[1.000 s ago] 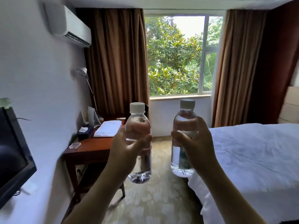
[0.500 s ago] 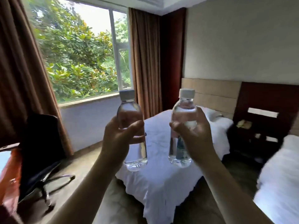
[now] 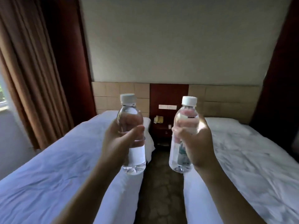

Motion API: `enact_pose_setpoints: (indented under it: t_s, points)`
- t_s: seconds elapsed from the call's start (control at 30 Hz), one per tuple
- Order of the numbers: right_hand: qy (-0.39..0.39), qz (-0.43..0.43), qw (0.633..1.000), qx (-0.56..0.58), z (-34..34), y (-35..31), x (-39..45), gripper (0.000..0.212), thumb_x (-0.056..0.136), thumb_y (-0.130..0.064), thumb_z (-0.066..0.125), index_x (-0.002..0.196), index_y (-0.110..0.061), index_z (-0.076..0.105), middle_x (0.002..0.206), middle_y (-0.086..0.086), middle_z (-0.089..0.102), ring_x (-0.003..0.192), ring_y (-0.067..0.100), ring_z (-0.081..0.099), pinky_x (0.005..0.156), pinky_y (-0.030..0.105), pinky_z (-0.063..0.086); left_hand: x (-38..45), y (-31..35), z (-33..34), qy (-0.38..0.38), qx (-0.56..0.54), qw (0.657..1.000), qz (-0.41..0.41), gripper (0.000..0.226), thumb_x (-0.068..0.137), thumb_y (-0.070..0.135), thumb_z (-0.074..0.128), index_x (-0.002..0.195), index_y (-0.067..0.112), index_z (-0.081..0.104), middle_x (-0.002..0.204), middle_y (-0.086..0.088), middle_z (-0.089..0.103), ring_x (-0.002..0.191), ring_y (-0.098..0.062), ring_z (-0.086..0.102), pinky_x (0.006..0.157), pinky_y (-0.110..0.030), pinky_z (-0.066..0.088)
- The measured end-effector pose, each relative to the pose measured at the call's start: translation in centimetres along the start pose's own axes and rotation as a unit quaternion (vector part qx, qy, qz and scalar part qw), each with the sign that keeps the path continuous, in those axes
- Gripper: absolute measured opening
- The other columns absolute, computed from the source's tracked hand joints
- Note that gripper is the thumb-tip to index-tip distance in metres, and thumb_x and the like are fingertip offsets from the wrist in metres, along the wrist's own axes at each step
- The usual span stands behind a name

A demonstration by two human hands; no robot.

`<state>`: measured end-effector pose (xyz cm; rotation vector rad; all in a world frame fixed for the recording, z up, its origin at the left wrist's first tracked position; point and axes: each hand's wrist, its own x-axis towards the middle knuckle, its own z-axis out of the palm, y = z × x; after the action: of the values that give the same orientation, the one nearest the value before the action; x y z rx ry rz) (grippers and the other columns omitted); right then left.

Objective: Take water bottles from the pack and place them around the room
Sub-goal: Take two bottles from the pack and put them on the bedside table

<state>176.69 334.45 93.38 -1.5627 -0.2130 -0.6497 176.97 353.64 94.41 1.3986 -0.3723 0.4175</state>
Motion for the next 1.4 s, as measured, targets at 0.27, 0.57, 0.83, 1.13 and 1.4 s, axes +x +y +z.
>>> enact_pose_setpoints:
  t_s: [0.27, 0.57, 0.83, 1.13, 1.4]
  points:
    - [0.079, 0.028, 0.994, -0.076, 2.2, 4.8, 7.4, 0.058, 0.067, -0.037, 0.073, 0.121, -0.026, 0.055, 0.101, -0.001, 0.066, 0.089, 0.016, 0.070, 0.080, 0.043, 0.062, 11.2, -6.0, 0.1, -0.096, -0.049, 0.994, -0.022, 0.020, 0.071, 0.014, 0.064, 0.090, 0.011, 0.064, 0.077, -0.004, 0.064, 0.076, -0.029, 0.066, 0.063, -0.032, 0.059]
    - [0.100, 0.026, 0.993, -0.061, 1.7, 14.9, 20.2, 0.042, 0.083, -0.015, 0.075, 0.120, -0.022, 0.055, 0.099, 0.000, 0.066, 0.081, 0.007, 0.070, 0.062, 0.021, 0.057, 24.5, -16.9, 5.1, -0.116, -0.061, 0.991, -0.030, 0.028, 0.064, 0.029, 0.073, 0.088, 0.017, 0.068, 0.078, -0.003, 0.068, 0.074, -0.027, 0.069, 0.064, -0.030, 0.056]
    - [0.090, 0.035, 0.995, -0.003, 0.0, 24.9, 36.0, 0.045, 0.082, -0.005, 0.073, 0.120, -0.021, 0.055, 0.100, 0.004, 0.066, 0.080, 0.007, 0.070, 0.059, 0.016, 0.053, 38.9, -25.8, 12.4, -0.109, -0.035, 0.993, -0.023, 0.024, 0.068, 0.023, 0.072, 0.090, 0.016, 0.066, 0.074, -0.003, 0.067, 0.071, -0.029, 0.069, 0.064, -0.036, 0.057]
    - [0.069, 0.044, 0.996, -0.022, 1.1, 33.3, 51.8, 0.050, 0.081, -0.010, 0.076, 0.123, -0.024, 0.054, 0.102, 0.000, 0.066, 0.085, 0.008, 0.070, 0.062, 0.018, 0.056, 53.9, -34.6, 15.9, -0.104, -0.037, 0.993, -0.030, 0.014, 0.069, 0.017, 0.071, 0.081, 0.024, 0.069, 0.073, -0.004, 0.067, 0.071, -0.031, 0.068, 0.063, -0.035, 0.058]
    - [0.088, 0.034, 0.996, -0.009, 5.5, 43.4, 66.6, 0.046, 0.080, -0.003, 0.074, 0.115, -0.028, 0.057, 0.094, -0.002, 0.067, 0.078, 0.006, 0.070, 0.058, 0.015, 0.052, 69.8, -45.6, 16.3, -0.119, -0.036, 0.992, -0.016, 0.031, 0.064, 0.033, 0.073, 0.092, 0.021, 0.069, 0.079, -0.007, 0.067, 0.075, -0.031, 0.068, 0.068, -0.042, 0.058]
